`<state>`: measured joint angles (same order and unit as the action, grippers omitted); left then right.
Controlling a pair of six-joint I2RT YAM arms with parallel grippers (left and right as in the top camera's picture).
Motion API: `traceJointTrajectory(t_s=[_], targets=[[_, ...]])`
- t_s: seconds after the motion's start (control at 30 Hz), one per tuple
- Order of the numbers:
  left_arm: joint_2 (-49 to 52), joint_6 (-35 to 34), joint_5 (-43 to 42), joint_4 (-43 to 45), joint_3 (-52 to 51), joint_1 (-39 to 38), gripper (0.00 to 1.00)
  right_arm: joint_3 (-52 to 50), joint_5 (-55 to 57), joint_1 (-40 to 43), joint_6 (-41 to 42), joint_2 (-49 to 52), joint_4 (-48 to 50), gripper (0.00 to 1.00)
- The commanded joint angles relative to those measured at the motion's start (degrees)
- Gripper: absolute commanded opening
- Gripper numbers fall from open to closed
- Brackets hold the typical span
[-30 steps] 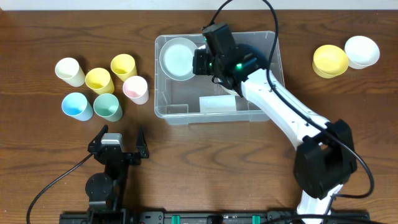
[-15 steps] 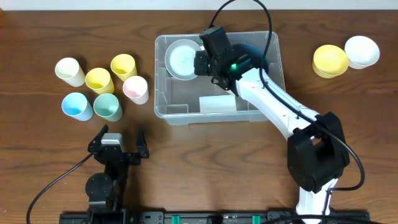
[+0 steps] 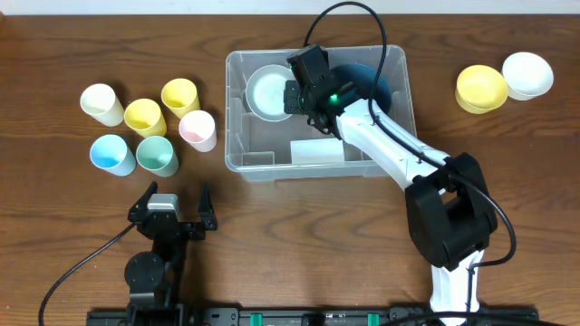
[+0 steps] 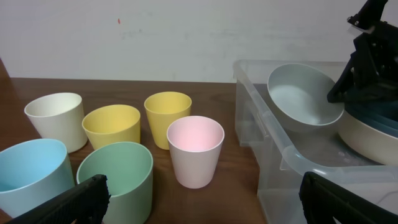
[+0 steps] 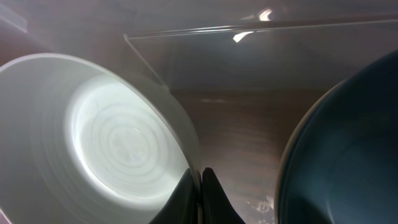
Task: Pack container
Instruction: 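Lower the grey bowl into the container's left side and release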
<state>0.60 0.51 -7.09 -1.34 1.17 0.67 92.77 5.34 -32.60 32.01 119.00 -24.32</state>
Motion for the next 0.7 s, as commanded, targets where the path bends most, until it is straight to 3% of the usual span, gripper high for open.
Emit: traceJointTrajectory(t_s=[0.0, 0.67], targets=[[-0.2, 1.0, -0.8, -2.1, -0.9, 0.3, 0.98, 0.4, 2.2, 0.1, -0.8, 0.9, 0.7, 0.02], [-0.2, 1.0, -0.8, -2.1, -0.9, 0.3, 0.98, 0.4, 2.8, 0.3, -1.0, 2.6, 0.8, 0.04]])
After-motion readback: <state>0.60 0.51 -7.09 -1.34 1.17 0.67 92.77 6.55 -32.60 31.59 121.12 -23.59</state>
